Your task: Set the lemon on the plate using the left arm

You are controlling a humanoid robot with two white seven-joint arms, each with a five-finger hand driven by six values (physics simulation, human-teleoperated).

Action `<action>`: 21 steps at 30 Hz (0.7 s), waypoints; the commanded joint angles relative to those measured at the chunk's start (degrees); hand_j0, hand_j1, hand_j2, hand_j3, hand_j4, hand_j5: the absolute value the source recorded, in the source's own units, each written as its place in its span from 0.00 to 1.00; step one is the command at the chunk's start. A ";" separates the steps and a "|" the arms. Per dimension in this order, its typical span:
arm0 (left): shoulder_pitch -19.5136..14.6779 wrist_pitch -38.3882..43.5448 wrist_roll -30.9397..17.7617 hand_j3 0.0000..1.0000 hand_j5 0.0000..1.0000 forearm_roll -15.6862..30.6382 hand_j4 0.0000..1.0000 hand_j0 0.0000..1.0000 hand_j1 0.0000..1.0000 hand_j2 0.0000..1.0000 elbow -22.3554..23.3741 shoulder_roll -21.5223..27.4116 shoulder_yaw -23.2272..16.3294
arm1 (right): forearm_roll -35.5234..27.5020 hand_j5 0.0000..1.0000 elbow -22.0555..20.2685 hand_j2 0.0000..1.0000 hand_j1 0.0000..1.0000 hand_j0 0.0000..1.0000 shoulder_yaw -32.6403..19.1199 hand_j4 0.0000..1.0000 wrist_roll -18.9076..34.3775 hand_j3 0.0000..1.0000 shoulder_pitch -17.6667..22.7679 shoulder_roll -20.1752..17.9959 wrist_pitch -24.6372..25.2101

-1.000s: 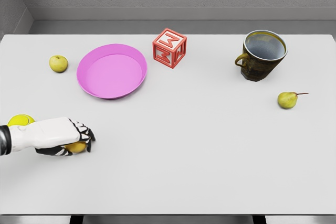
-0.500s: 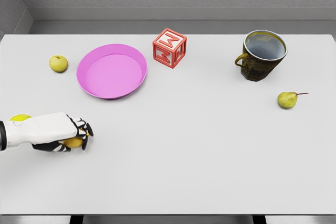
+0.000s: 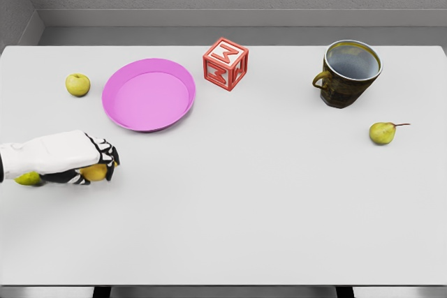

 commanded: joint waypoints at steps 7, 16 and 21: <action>-0.97 0.50 0.04 0.41 0.41 0.26 0.41 0.41 0.41 0.41 0.27 -0.52 0.03 | -0.02 1.00 -0.01 1.00 1.00 1.00 0.02 1.00 0.01 1.00 0.00 0.00 0.00; -3.16 0.76 -0.05 0.40 0.40 0.08 0.40 0.40 0.40 0.40 1.68 -2.01 -0.05 | -0.02 1.00 -0.01 1.00 1.00 1.00 0.02 1.00 0.01 1.00 0.00 0.00 0.00; -4.22 0.77 0.04 0.40 0.40 0.00 0.40 0.40 0.40 0.40 3.35 -4.56 -0.05 | -0.02 1.00 -0.01 1.00 1.00 1.00 0.02 1.00 0.01 1.00 0.09 0.00 0.00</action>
